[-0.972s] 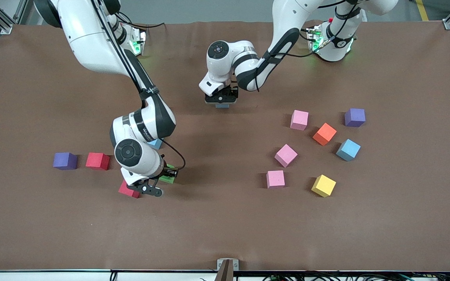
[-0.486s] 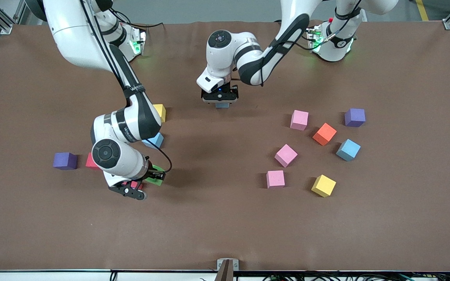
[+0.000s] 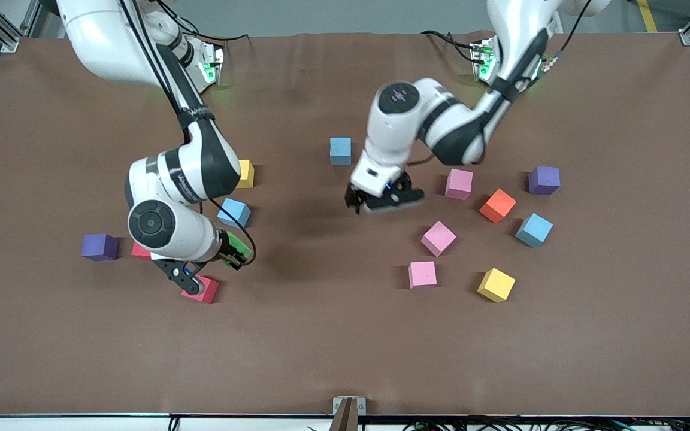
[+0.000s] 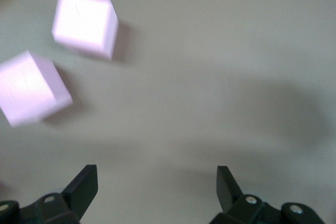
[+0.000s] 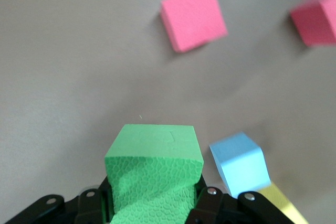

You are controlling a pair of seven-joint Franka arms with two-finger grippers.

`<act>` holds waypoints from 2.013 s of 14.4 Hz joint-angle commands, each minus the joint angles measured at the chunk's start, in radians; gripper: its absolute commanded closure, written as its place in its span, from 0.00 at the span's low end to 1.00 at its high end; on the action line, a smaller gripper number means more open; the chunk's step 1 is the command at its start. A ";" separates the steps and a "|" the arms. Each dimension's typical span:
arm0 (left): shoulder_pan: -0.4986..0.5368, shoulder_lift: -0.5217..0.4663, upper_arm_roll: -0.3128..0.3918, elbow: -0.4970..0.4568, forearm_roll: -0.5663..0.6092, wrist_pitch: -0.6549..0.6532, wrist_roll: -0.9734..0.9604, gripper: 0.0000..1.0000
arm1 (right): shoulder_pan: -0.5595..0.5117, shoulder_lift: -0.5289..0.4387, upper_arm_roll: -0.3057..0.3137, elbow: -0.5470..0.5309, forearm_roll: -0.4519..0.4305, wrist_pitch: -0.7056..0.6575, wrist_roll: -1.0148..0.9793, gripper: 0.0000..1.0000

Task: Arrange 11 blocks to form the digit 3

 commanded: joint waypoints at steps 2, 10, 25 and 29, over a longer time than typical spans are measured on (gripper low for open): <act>0.078 0.150 -0.006 0.195 0.020 -0.064 0.124 0.00 | 0.007 -0.142 0.007 -0.135 0.006 -0.055 0.145 1.00; 0.090 0.331 0.052 0.395 0.010 -0.090 0.341 0.01 | 0.110 -0.328 0.056 -0.608 0.008 0.360 0.619 1.00; 0.101 0.397 0.094 0.406 0.003 -0.097 0.525 0.13 | 0.346 -0.305 0.117 -0.815 0.137 0.635 1.025 1.00; 0.090 0.409 0.094 0.404 -0.007 -0.095 0.514 0.37 | 0.380 -0.302 0.117 -0.831 0.137 0.641 1.058 1.00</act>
